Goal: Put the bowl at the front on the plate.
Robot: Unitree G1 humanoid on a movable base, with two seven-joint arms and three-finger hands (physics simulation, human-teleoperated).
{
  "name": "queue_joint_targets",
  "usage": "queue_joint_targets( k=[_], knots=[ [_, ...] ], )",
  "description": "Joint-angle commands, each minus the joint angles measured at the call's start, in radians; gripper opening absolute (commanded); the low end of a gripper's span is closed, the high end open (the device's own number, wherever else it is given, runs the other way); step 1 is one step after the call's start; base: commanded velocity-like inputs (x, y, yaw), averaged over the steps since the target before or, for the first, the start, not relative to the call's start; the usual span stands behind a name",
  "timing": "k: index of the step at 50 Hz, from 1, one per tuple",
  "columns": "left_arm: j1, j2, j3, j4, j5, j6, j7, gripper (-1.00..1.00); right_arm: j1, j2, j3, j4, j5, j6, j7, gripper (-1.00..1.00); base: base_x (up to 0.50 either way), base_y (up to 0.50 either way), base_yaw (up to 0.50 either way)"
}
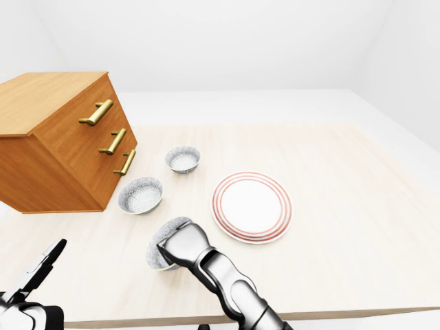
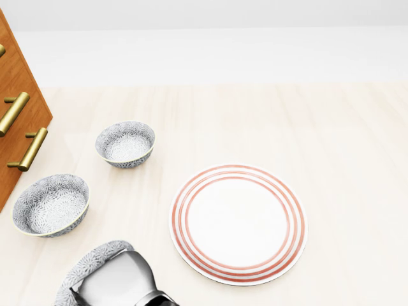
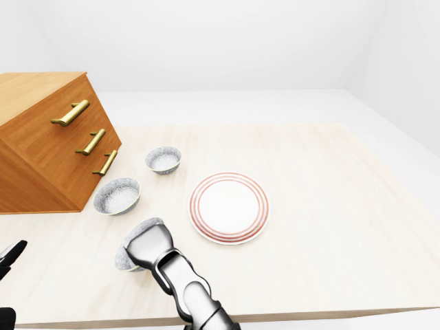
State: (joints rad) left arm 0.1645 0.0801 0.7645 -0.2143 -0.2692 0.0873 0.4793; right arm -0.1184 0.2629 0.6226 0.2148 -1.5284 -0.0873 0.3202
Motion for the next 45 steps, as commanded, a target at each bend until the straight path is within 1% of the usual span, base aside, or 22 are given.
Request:
queue_joint_targets(
  k=[1,5,9,14,17,22,27,37,38,40,41,42,45],
  knots=[
    [0.000,0.002,-0.003,0.008,-0.002,0.000,0.002,1.00,-0.034,0.004,-0.038,-0.071,-0.041,0.000,0.004,-1.00,0.00,0.00,0.00],
    [0.000,0.003,-0.002,0.003,-0.005,0.000,0.002,1.00,-0.031,-0.002,-0.043,-0.116,-0.051,0.001,0.030,-1.00,0.00,0.00,0.00],
    [-0.001,0.002,-0.001,0.004,-0.003,0.000,0.001,1.00,-0.027,-0.009,-0.050,-0.138,-0.055,0.012,0.008,-1.00,0.00,0.00,0.00],
    [0.003,0.003,0.001,-0.010,-0.006,0.000,0.001,1.00,-0.042,-0.012,-0.066,-0.147,-0.060,0.017,0.001,-1.00,0.00,0.00,0.00],
    [-0.005,0.002,-0.006,0.023,0.002,0.000,0.000,1.00,-0.049,-0.015,-0.077,-0.165,-0.066,0.017,0.009,-1.00,0.00,0.00,0.00],
    [-0.003,0.005,-0.010,0.023,0.001,0.000,0.005,1.00,-0.062,-0.022,-0.103,-0.188,-0.062,0.016,0.012,-1.00,0.00,0.00,0.00],
    [-0.003,0.005,-0.014,0.030,0.004,0.000,0.006,1.00,-0.066,-0.031,-0.131,-0.192,-0.045,0.029,-0.035,-1.00,0.00,0.00,0.00],
    [-0.008,0.008,-0.015,0.033,0.007,0.000,0.013,1.00,-0.071,-0.040,-0.159,-0.247,-0.040,0.071,-0.066,-1.00,0.00,0.00,0.00],
    [-0.004,0.010,-0.012,0.015,0.002,0.000,0.014,1.00,-0.074,-0.044,-0.167,-0.247,-0.028,0.069,-0.082,-1.00,0.00,0.00,0.00],
    [-0.006,0.009,-0.012,0.020,0.004,0.000,0.013,1.00,-0.072,-0.046,-0.167,-0.257,-0.029,0.077,-0.083,-1.00,0.00,0.00,0.00],
    [-0.007,0.009,-0.013,0.025,0.006,0.000,0.013,1.00,-0.072,-0.050,-0.172,-0.256,-0.024,0.077,-0.092,-1.00,0.00,0.00,0.00],
    [-0.009,0.010,-0.014,0.029,0.006,0.000,0.013,1.00,-0.067,-0.050,-0.173,-0.264,-0.025,0.086,-0.101,-1.00,0.00,0.00,0.00],
    [-0.010,0.010,-0.017,0.036,0.006,0.000,0.014,1.00,-0.054,-0.051,-0.168,-0.285,-0.014,0.097,-0.138,-1.00,0.00,0.00,0.00]
  ],
)
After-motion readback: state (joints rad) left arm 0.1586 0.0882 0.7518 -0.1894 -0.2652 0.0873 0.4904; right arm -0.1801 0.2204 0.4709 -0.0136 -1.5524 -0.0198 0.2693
